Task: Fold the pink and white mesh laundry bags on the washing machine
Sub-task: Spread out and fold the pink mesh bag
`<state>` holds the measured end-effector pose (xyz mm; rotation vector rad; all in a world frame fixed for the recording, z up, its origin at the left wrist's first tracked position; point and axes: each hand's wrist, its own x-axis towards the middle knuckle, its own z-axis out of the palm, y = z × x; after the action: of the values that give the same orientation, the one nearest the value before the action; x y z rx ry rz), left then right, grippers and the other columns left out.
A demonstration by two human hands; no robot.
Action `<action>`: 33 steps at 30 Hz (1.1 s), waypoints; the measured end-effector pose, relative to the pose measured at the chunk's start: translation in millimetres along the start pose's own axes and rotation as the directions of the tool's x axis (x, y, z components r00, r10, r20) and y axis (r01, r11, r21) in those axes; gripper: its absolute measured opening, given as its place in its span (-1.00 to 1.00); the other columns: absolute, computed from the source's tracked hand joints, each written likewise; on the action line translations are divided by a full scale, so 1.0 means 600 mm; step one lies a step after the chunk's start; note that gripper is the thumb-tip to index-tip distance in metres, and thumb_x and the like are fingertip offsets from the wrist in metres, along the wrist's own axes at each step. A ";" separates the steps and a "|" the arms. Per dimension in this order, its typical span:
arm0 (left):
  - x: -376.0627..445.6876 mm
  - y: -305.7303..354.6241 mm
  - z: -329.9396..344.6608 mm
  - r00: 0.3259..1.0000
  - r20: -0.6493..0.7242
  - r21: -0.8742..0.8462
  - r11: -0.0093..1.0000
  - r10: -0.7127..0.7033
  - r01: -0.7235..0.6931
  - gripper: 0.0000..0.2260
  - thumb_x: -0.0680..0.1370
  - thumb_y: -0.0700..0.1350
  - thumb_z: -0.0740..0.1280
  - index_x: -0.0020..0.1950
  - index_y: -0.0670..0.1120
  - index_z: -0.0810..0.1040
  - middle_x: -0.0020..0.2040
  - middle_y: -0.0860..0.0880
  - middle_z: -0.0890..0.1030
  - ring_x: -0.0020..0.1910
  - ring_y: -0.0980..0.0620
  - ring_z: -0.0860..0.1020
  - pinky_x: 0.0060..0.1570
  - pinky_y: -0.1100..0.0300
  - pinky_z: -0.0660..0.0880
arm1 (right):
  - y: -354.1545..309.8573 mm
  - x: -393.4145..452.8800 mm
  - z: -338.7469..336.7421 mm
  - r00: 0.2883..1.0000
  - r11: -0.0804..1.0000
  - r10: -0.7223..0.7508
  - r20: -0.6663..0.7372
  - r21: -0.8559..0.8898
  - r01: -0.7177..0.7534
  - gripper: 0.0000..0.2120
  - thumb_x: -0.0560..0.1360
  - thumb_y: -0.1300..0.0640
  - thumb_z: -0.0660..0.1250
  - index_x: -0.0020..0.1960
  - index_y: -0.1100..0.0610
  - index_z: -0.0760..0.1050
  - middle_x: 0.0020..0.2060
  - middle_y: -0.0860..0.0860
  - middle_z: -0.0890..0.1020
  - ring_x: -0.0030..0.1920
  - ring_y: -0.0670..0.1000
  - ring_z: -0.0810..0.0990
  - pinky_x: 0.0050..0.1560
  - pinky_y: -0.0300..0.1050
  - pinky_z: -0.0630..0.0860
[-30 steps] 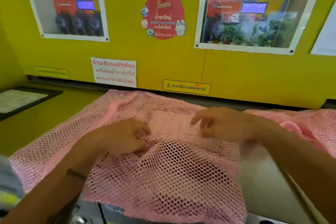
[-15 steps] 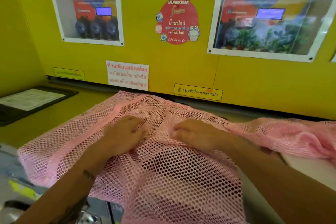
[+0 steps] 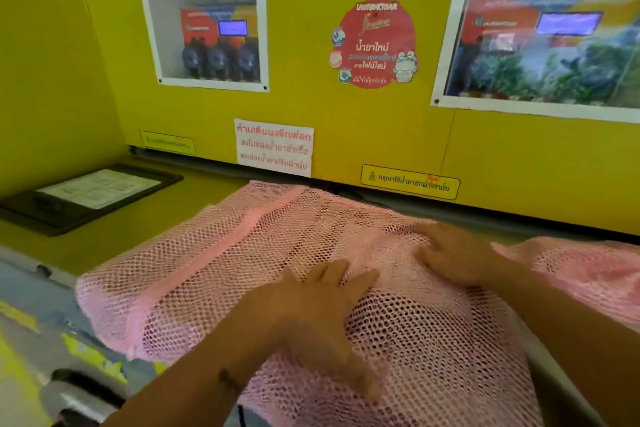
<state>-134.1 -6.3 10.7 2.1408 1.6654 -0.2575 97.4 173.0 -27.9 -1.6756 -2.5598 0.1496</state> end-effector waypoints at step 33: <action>0.171 0.168 -0.057 0.805 -0.496 -0.168 0.873 0.327 -0.458 -0.68 0.54 0.09 0.34 0.30 0.19 0.51 0.15 0.23 0.57 0.08 0.27 0.54 0.10 0.25 0.49 | 0.235 -0.150 -0.126 0.850 0.844 0.524 -0.058 -0.097 -0.527 -0.73 0.50 0.13 0.29 0.18 0.10 0.57 0.09 0.07 0.66 -0.03 0.09 0.63 -0.01 0.05 0.61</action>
<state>-13.5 79.0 22.5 2.3671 1.3043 0.6197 270.6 149.4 28.5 -2.3650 -2.0468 0.0124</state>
